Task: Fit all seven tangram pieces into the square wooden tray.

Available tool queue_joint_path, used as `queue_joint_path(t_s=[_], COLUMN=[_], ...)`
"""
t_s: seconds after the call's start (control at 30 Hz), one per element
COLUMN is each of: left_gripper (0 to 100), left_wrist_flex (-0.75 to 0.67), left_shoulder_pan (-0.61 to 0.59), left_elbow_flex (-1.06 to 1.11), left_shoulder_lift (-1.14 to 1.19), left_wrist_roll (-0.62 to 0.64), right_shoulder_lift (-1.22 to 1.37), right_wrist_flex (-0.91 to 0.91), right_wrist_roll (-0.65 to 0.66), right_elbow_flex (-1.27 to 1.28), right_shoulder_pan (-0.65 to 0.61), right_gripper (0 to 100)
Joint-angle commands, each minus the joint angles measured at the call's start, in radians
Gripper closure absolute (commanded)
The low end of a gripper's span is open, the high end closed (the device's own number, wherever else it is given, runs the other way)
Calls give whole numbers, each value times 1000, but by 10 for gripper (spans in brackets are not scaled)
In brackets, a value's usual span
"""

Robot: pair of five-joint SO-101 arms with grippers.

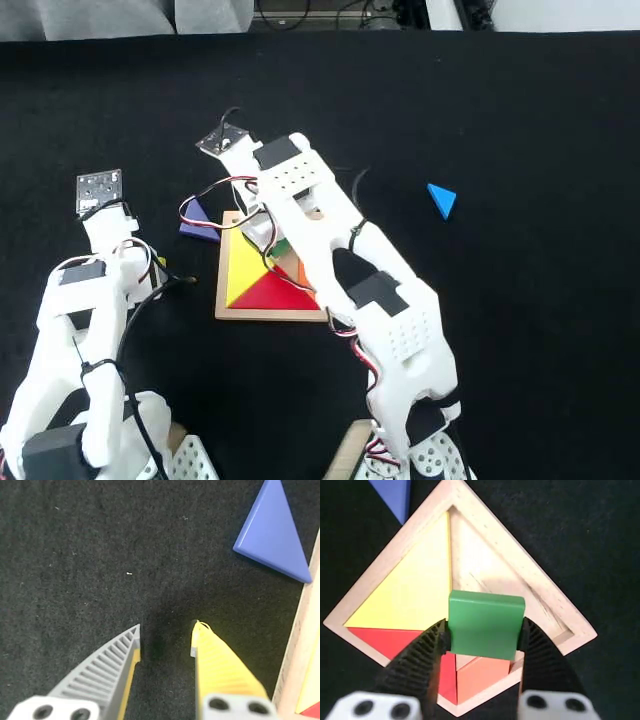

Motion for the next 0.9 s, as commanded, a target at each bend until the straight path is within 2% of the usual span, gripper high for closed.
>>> queue_joint_path(t_s=[0.0,0.57,0.77,0.87], left_gripper=[830,830,830,830], left_wrist_flex=[-18,-18,-18,-18], left_shoulder_pan=[-7,-7,-7,-7], left_elbow_flex=[-12,-12,-12,-10], left_shoulder_lift=[-8,-8,-8,-9], left_wrist_roll=[11,11,11,11], right_shoulder_lift=[-7,-7,-7,-7], right_wrist_flex=[8,9,11,12], right_wrist_roll=[-3,0,-5,-2], right_elbow_flex=[1,-2,1,1], right_shoulder_pan=[-14,-43,-41,-41], right_gripper=[851,842,686,664])
